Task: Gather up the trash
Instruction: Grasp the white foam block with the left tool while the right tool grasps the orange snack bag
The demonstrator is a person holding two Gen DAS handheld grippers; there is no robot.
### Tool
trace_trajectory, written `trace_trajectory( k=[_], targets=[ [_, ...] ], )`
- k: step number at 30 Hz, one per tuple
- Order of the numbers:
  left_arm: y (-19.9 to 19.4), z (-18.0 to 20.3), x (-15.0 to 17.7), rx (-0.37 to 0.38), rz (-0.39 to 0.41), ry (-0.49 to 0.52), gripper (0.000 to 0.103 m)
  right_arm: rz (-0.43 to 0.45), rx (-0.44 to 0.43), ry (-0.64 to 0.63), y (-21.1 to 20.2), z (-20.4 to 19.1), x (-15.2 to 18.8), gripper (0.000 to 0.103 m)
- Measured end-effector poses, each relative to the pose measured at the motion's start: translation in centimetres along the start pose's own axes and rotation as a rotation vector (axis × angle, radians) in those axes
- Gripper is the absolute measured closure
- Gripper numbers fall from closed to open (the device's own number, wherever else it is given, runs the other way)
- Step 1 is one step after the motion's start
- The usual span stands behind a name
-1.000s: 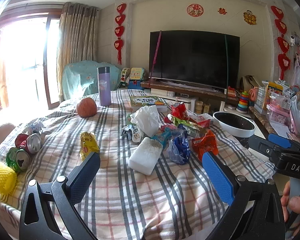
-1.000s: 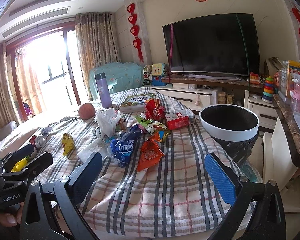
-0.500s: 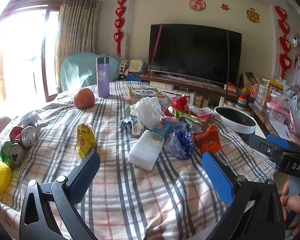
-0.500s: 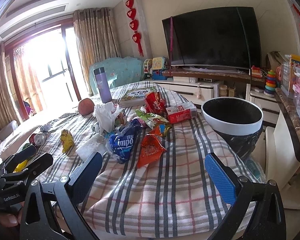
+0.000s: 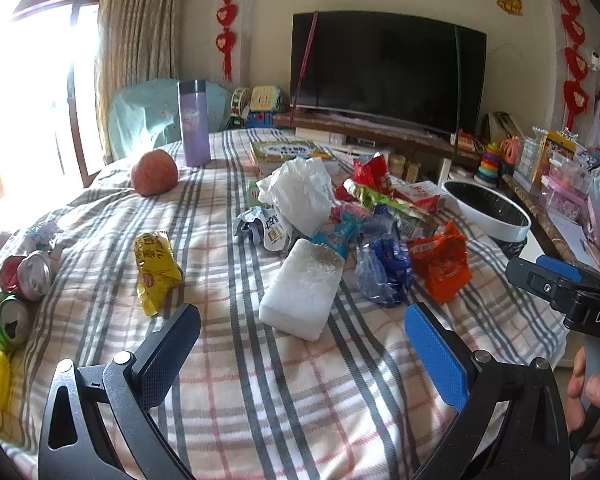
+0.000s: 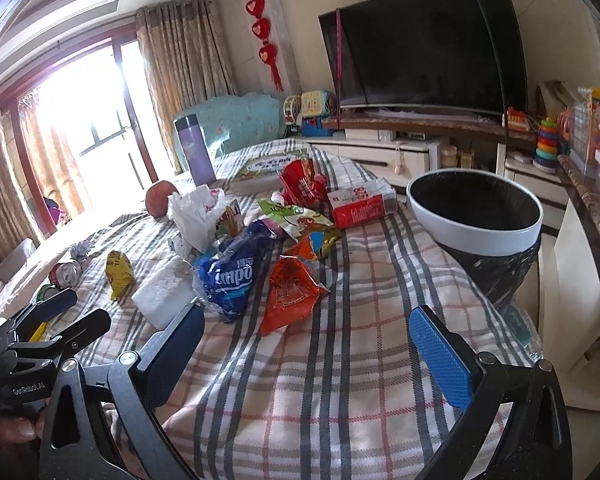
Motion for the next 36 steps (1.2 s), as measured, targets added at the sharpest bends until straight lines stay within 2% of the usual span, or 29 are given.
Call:
trace_trajectory(
  k=[4,7,12,16,18,20,22,24,27,29,36],
  targets=[
    [2.0,-0.7,-0.9,-0.011,-0.036,-0.017,0.001,-0.033,-0.014,0.019,1.5,0.6,-0.1,0.001],
    [3.4,-0.8,-1.5,-0.015,-0.059,-0.018,0.002,-0.074,-0.035,0.049,3.0,1.1,-0.1,0.007],
    [6.2,-0.8,-2.2,-0.035,-0.101,-0.007,0.003,-0.157,-0.078,0.108,5.9,2.1,0.1,0.029],
    [8.5,-0.7,-2.0,-0.056,-0.169,0.018,0.005,-0.209,-0.109,0.145,7.6,2.4,0.3,0.039],
    [9.4,-0.5,-1.9,-0.065,-0.193,0.029,0.012,-0.221,-0.119,0.147,8.2,2.3,0.4,0.043],
    [9.9,-0.3,-1.8,-0.061,-0.22,0.038,0.025,-0.222,-0.119,0.139,8.4,2.2,0.3,0.044],
    [10.2,-0.1,-1.7,-0.053,-0.237,0.043,0.041,-0.221,-0.131,0.139,8.4,2.1,0.2,0.054],
    [10.2,0.1,-1.8,-0.037,-0.24,0.046,0.051,-0.225,-0.148,0.142,8.7,2.1,0.2,0.077],
    [9.5,0.2,-1.9,-0.025,-0.218,0.049,0.052,-0.209,-0.159,0.139,8.4,2.0,0.0,0.089],
    [9.0,0.1,-2.0,0.016,-0.208,0.03,0.052,-0.193,-0.168,0.133,8.0,2.0,-0.2,0.093],
    [6.4,1.0,-2.2,0.134,-0.175,-0.007,0.053,-0.138,-0.15,0.106,5.8,2.2,-0.8,0.095]
  ],
)
Point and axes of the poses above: each gripper's, at about its wrist camera, not at the fingertips, and y roughly the way its jaws point, z to its right, x to its underside, the point moved 2 cm from there along y, roughly the way its jaws point, and after that the axes turned 10 degrees about -y, right-handed, at the moved point
